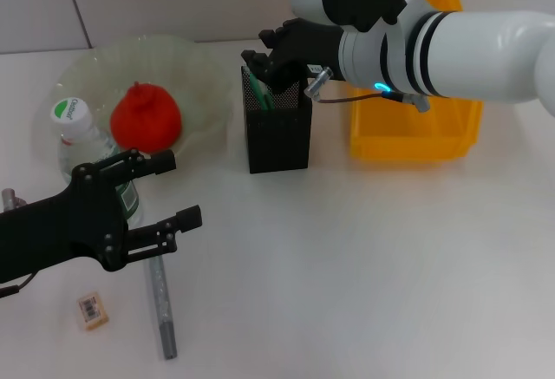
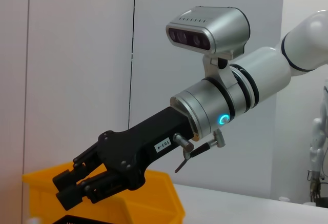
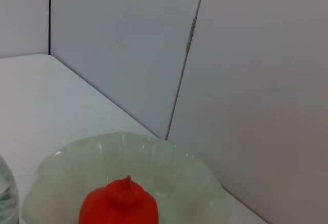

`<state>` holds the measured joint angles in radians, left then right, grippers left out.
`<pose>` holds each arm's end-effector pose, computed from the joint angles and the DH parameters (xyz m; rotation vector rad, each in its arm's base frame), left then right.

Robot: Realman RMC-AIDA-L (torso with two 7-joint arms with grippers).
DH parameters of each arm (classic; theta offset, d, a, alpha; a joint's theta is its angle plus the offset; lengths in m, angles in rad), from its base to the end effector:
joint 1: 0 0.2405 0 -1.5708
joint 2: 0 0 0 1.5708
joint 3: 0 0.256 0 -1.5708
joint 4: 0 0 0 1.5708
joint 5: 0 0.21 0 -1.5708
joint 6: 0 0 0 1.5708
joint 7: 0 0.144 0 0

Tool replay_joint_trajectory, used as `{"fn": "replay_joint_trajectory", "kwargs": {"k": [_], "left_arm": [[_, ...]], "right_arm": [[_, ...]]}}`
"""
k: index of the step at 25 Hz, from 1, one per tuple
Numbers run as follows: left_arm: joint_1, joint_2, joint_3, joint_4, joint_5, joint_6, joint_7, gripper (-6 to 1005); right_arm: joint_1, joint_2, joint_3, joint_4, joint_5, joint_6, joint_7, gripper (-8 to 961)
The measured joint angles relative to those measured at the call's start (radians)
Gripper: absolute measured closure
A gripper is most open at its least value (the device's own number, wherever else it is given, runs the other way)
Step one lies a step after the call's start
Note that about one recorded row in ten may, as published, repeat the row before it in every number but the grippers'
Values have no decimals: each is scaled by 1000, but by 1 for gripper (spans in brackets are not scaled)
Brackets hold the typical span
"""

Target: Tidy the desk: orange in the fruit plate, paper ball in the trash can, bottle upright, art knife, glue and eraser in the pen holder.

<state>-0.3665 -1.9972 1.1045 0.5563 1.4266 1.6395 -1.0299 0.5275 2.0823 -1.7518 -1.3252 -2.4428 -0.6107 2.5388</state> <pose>-0.2628 0.2872 0.0036 -2.6643 -0.2590 -1.0218 0.1089 0.3971 -0.0470 -2.3687 0.3868 0.2100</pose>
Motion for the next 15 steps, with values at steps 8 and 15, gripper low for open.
{"fn": "replay_joint_trajectory", "kwargs": {"k": [8,15], "left_arm": [[0,0,-3,0,0,0,2,213],[1,0,-4,-1,0,-3,2,213]], "right_arm": [[-7,0,7,-16,1,-20,-1,660],[-79,5,14,-127,1,-59,-86,611]]}}
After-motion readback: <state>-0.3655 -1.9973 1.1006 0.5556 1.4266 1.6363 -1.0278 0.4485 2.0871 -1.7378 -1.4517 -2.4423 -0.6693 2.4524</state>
